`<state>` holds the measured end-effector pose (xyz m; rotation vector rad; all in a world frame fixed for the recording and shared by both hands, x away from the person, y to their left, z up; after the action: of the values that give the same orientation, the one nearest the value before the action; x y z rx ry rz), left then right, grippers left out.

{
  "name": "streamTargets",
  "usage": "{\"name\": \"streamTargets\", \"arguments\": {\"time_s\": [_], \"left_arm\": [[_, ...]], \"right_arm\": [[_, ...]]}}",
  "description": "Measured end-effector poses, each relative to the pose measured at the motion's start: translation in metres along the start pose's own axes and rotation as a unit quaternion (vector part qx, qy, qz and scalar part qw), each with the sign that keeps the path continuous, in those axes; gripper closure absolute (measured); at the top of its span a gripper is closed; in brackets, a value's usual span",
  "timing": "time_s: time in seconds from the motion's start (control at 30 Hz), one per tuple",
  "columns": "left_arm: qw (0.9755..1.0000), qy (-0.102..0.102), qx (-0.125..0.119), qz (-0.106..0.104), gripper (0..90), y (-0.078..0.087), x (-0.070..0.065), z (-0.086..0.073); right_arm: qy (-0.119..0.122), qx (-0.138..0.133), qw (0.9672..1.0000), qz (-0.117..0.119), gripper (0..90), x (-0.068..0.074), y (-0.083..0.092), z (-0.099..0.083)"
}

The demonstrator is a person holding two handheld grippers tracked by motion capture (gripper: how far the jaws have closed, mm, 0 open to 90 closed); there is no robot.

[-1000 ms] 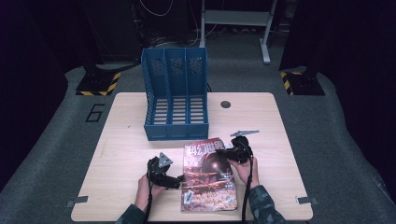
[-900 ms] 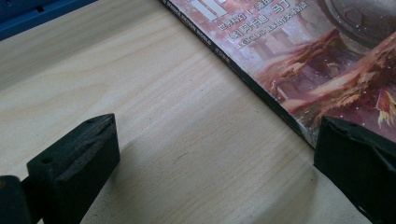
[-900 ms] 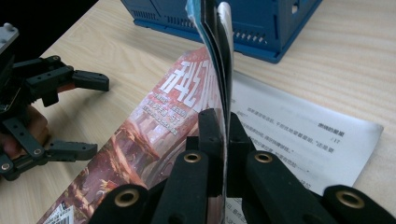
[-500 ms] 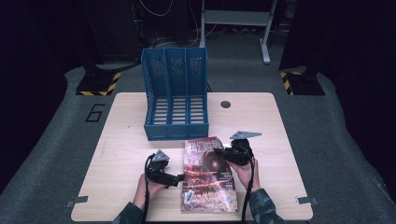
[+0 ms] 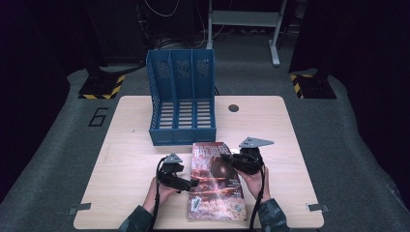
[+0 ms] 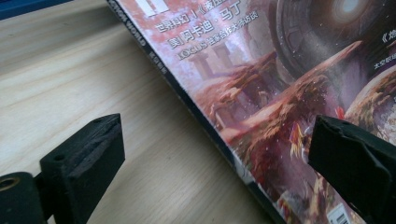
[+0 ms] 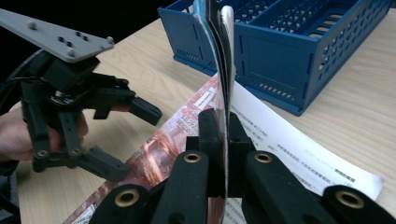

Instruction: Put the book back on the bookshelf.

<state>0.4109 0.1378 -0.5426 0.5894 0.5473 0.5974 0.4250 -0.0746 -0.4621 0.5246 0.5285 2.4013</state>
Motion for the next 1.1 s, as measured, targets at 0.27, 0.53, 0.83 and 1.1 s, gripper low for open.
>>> {"name": "streamTargets", "arguments": {"time_s": [0.27,0.53,0.83,1.1], "left_arm": [[0.9999,0.002,0.006,-0.009,32.1,-0.01,-0.003,0.002],[0.9997,0.015,0.019,0.006,42.1,-0.011,0.002,-0.001],[0.9992,0.002,0.021,0.034,53.9,-0.011,0.003,-0.001],[0.9992,0.003,0.018,0.037,55.1,-0.011,0.002,-0.001]], "right_arm": [[-0.005,-0.004,1.0,0.005,89.7,0.0,-0.004,-0.002],[-0.027,0.019,0.9995,-0.005,89.4,-0.013,-0.019,-0.01],[-0.075,0.066,0.9943,-0.037,80.0,-0.032,-0.032,-0.022],[-0.092,0.122,0.984,-0.092,60.9,-0.043,-0.019,-0.046]]}}
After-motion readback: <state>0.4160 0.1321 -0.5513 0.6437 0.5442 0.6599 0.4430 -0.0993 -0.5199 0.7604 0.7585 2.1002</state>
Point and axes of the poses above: each handheld gripper's, and its own axes: y roughly backward along the jaws, z roughly out of its top, x roughly to its left, the point moved 5 cm from there along -y, roughly forward along the jaws, and after that the axes turned 1 degree about x, right-handed, at the moved point
